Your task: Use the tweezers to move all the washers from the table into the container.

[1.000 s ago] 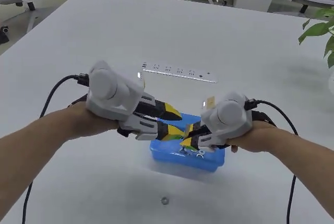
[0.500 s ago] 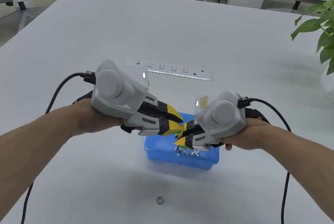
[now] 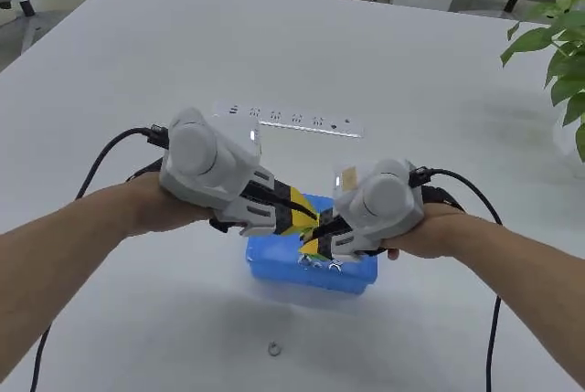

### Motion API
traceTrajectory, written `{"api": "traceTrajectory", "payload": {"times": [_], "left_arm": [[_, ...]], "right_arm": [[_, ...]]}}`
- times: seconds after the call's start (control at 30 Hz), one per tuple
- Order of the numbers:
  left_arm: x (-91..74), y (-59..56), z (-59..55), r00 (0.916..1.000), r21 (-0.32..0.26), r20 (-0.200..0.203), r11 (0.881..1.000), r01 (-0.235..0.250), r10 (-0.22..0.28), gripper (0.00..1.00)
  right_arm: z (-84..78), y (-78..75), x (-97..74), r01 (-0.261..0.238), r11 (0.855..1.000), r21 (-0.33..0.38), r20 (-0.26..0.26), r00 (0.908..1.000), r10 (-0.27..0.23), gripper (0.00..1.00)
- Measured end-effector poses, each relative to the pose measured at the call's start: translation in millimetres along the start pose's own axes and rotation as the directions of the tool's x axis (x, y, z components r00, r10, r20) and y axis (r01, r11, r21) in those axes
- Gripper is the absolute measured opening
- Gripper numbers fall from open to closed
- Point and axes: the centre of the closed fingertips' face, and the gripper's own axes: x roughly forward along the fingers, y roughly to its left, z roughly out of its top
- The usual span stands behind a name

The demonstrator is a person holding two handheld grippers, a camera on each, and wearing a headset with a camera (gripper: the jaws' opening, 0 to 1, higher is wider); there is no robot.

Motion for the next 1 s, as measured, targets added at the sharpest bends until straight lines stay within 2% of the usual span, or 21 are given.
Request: {"api": "traceTrajectory", "payload": {"times": [0.13, 0.4, 0.7, 1.0], "left_arm": [[2.3, -0.3, -3.2, 0.9999, 0.018, -0.014, 1.0, 0.005, -0.005, 0.06], [3.6, -5.6, 1.9, 0.9997, 0.056, -0.023, 0.998, 0.007, -0.005, 0.05], [1.1, -8.4, 8.2, 0.9997, 0.052, -0.023, 0.999, 0.012, -0.011, 0.04], [-4.3, -6.2, 17.0, 0.9998, 0.025, -0.016, 1.0, 0.01, -0.01, 0.04]], "right_arm": [[0.0, 0.4, 0.1, -0.005, 1.0, -0.003, 0.001, 1.0, 0.005, 0.09], [0.3, -0.4, -0.2, -0.005, 1.0, -0.018, -0.003, 1.0, 0.005, 0.11], [2.4, -1.5, -0.2, 0.008, 0.999, -0.044, -0.006, 0.9999, -0.008, 0.16], [6.6, -4.1, -7.7, 0.03, 0.999, -0.009, 0.01, 0.9995, -0.03, 0.21]]}}
